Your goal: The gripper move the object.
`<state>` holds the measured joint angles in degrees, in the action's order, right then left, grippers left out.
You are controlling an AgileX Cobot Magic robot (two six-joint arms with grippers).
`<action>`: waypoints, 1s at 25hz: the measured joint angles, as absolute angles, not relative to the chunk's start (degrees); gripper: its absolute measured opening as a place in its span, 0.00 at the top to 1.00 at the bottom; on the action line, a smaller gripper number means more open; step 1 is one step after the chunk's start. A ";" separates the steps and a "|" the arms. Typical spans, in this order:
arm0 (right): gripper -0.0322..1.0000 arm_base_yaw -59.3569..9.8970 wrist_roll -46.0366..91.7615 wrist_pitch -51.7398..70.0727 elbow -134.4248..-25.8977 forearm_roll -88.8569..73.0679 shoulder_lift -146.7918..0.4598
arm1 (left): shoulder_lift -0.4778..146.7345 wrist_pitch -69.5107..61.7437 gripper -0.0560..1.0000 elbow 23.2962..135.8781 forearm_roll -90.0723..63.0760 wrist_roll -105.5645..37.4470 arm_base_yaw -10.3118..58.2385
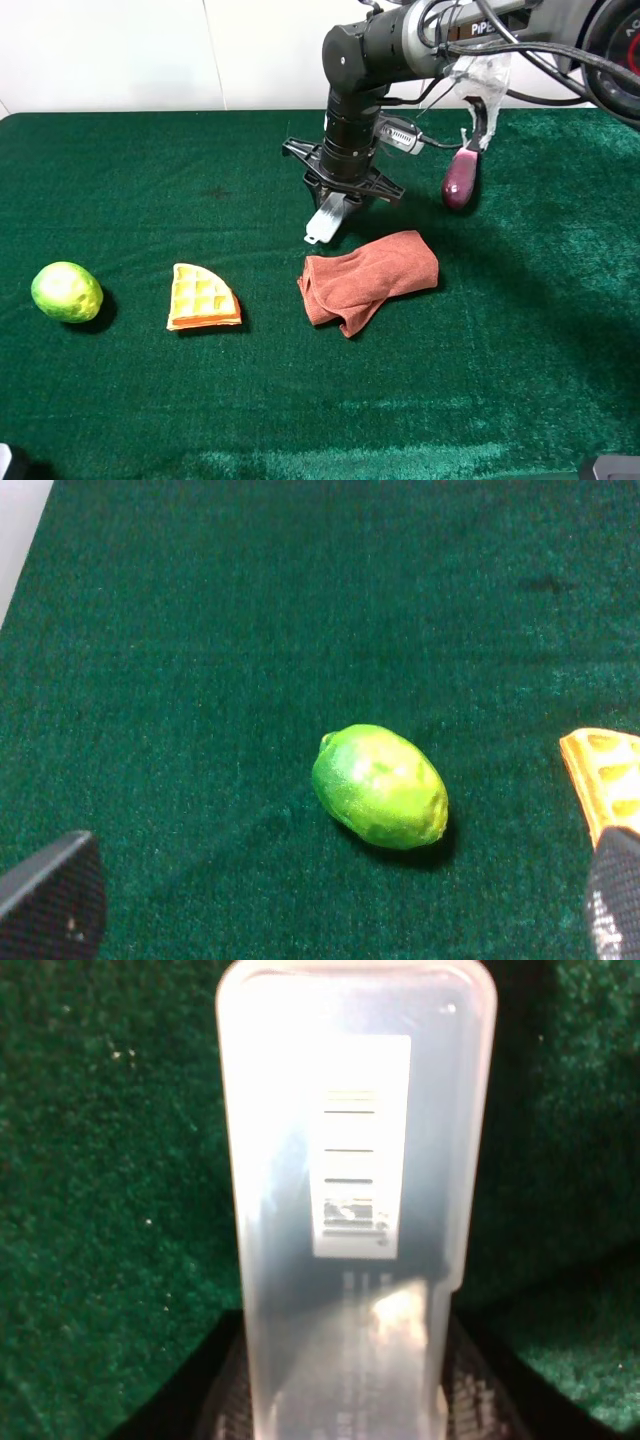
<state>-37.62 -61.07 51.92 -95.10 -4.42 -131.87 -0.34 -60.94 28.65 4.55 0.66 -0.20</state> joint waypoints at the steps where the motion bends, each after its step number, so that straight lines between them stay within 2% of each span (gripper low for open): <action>1: 0.58 -37.62 -60.61 51.99 -95.10 -4.48 -131.87 | -0.34 -60.94 0.03 28.65 4.55 0.66 -0.20; 2: 0.47 -37.62 -59.96 51.99 -95.10 -4.53 -131.87 | -0.34 -60.94 0.03 28.65 4.55 0.66 -0.20; 3: 0.41 -37.62 -59.22 51.99 -95.10 -4.60 -131.87 | -0.34 -60.94 0.03 28.65 4.55 0.66 -0.20; 6: 0.32 -37.62 -57.10 51.99 -95.10 -4.71 -131.87 | -0.34 -60.94 0.03 28.65 4.55 0.66 -0.20; 18: 0.30 -37.62 -55.28 52.14 -95.10 -4.78 -128.73 | -0.34 -60.94 0.03 28.65 4.55 0.66 -0.20; 25: 0.30 -37.62 -50.78 56.76 -96.23 -4.45 -125.08 | -0.34 -60.94 0.03 28.65 4.55 0.66 -0.20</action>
